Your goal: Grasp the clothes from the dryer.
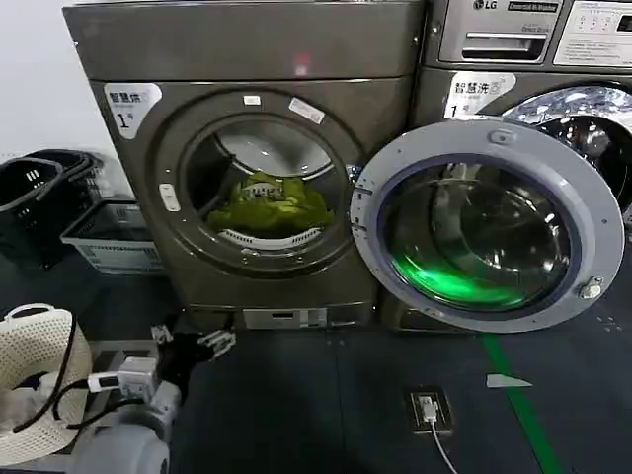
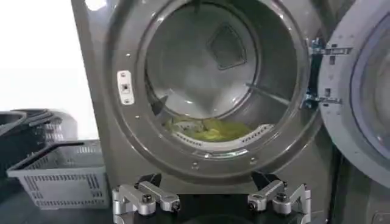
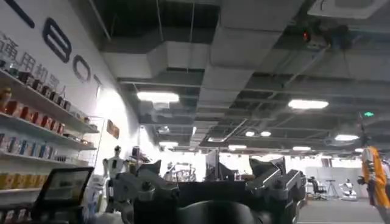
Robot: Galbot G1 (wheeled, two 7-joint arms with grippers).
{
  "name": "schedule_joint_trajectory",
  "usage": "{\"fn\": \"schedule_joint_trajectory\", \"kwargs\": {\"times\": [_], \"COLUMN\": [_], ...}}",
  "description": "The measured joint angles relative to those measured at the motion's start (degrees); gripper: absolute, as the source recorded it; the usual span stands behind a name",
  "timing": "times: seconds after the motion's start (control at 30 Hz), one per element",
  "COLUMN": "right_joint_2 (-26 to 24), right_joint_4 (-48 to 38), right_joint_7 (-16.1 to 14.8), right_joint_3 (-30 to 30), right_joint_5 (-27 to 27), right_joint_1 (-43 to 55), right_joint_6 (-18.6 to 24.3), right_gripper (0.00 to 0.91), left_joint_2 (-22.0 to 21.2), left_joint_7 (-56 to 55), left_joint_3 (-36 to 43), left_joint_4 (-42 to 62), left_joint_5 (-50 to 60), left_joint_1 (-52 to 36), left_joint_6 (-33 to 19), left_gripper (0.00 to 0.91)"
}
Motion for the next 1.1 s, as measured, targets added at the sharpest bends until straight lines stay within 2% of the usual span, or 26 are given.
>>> {"fn": "schedule_joint_trajectory", "kwargs": {"times": [0.37, 1.1], "right_joint_2": [0.7, 0.9], "right_joint_4": [0.5, 0.0], "right_joint_7": [2.0, 2.8], "right_joint_3": [0.2, 0.4], "right_joint_5": [3.3, 4.8], "right_joint_1": [-0.2, -0.3], "right_joint_6": [0.8, 1.3], "right_gripper": [0.907, 0.907], "left_joint_2": [0.4, 0.6], "left_joint_7": [-2.5, -4.4], "left_joint_3": [0.0, -0.1], "left_joint_4": [-0.5, -0.5], "left_joint_5": [-4.1, -3.2], "left_joint_1": [-0.3, 0.2], "left_joint_6": [0.0, 0.0], "left_gripper": [0.907, 0.907]}}
